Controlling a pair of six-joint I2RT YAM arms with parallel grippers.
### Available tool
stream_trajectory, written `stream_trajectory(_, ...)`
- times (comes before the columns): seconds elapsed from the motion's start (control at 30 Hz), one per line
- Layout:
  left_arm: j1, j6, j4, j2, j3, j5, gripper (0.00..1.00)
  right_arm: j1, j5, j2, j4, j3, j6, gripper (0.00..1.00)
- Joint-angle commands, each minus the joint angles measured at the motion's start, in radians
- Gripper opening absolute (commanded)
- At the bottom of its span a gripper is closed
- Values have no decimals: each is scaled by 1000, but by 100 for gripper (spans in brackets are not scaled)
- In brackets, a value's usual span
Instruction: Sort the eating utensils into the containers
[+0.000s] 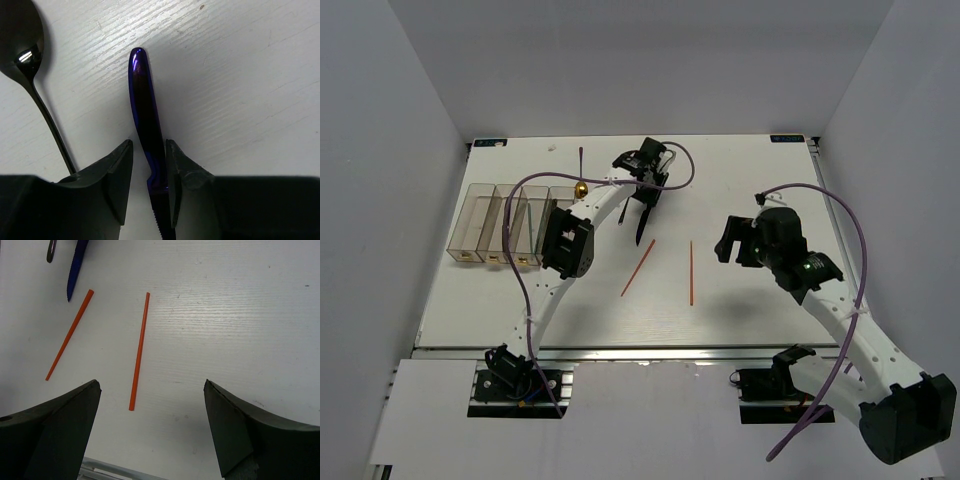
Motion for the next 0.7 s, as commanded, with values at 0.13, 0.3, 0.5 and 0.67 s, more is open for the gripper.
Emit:
stream_trajectory(0.13, -10, -37, -171, 176, -75, 160, 45, -3, 4, -32, 29, -23, -11, 88)
stream_trajectory(0.3, -10, -89, -169, 192, -64, 151, 47, -5, -2, -40, 32, -29, -8, 88)
stream_trajectory(0.5, -15, -115, -172, 217, -101, 65, 39, -5, -2, -54, 35, -37, -11, 88)
stream_trajectory(0.67, -28, -129, -178, 249, -84, -16, 20, -3, -5, -65, 38, -35, -16, 88)
